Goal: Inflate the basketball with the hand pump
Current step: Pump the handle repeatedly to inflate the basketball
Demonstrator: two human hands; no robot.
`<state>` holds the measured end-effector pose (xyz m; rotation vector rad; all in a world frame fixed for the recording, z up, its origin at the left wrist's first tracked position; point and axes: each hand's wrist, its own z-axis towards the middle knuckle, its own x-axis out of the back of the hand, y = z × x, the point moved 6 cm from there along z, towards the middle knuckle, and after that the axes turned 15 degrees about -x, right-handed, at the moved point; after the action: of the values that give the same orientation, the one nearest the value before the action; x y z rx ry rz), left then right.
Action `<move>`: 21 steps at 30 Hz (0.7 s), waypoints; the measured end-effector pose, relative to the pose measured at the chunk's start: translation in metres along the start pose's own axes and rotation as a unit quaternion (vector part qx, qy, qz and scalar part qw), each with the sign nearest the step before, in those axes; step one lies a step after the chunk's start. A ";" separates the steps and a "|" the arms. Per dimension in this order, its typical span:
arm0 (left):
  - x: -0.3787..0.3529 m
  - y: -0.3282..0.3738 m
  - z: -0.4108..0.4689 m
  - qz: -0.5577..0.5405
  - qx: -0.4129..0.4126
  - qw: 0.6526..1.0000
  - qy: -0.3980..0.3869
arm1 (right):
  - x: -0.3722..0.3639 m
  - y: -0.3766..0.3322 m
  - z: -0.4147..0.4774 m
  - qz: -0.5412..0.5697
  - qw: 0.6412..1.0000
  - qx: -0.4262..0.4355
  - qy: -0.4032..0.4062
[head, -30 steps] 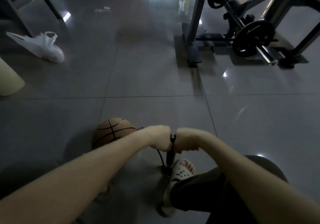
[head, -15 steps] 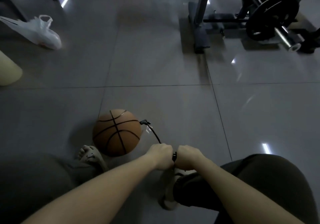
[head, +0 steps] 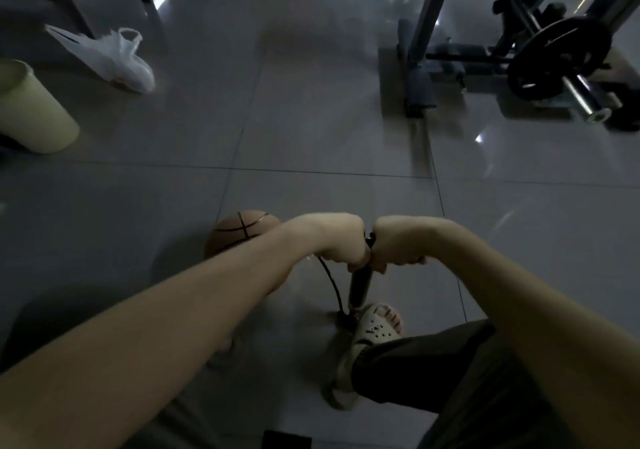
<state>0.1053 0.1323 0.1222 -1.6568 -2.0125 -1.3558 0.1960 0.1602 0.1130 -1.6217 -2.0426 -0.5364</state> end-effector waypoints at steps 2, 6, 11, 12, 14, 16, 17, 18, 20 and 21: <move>-0.025 -0.012 0.016 0.021 -0.006 1.000 -0.011 | -0.026 -0.003 0.027 -0.018 1.000 0.005 0.007; -0.063 -0.047 0.043 0.043 -0.027 0.999 0.015 | -0.061 -0.004 0.072 -0.006 0.998 0.025 0.057; -0.110 -0.055 0.067 0.030 -0.024 0.999 -0.003 | -0.107 0.013 0.101 0.009 0.999 0.006 0.041; -0.120 -0.055 0.068 0.036 -0.025 0.999 -0.006 | -0.116 0.015 0.101 0.005 0.999 0.003 0.038; -0.124 -0.055 0.070 0.047 -0.027 0.999 0.000 | -0.118 0.014 0.099 0.000 0.999 0.002 0.049; -0.122 -0.054 0.068 0.051 -0.022 0.998 -0.007 | -0.114 0.011 0.090 -0.024 0.999 -0.002 0.046; -0.120 -0.051 0.062 0.048 -0.017 0.999 -0.010 | -0.112 0.009 0.082 -0.035 0.999 -0.001 0.041; -0.118 -0.046 0.055 0.047 -0.014 0.999 -0.015 | -0.109 0.007 0.072 -0.041 0.999 -0.002 0.029; -0.116 -0.036 0.042 0.043 -0.012 0.998 -0.034 | -0.105 0.005 0.054 -0.046 0.999 0.005 -0.001; -0.111 -0.032 0.034 0.042 -0.014 0.998 -0.040 | -0.100 0.004 0.042 -0.046 0.999 0.011 -0.016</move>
<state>0.1296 0.0850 0.0145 -1.8142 -1.9505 -1.3151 0.2139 0.1062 0.0198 -1.5373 -2.1479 -0.5211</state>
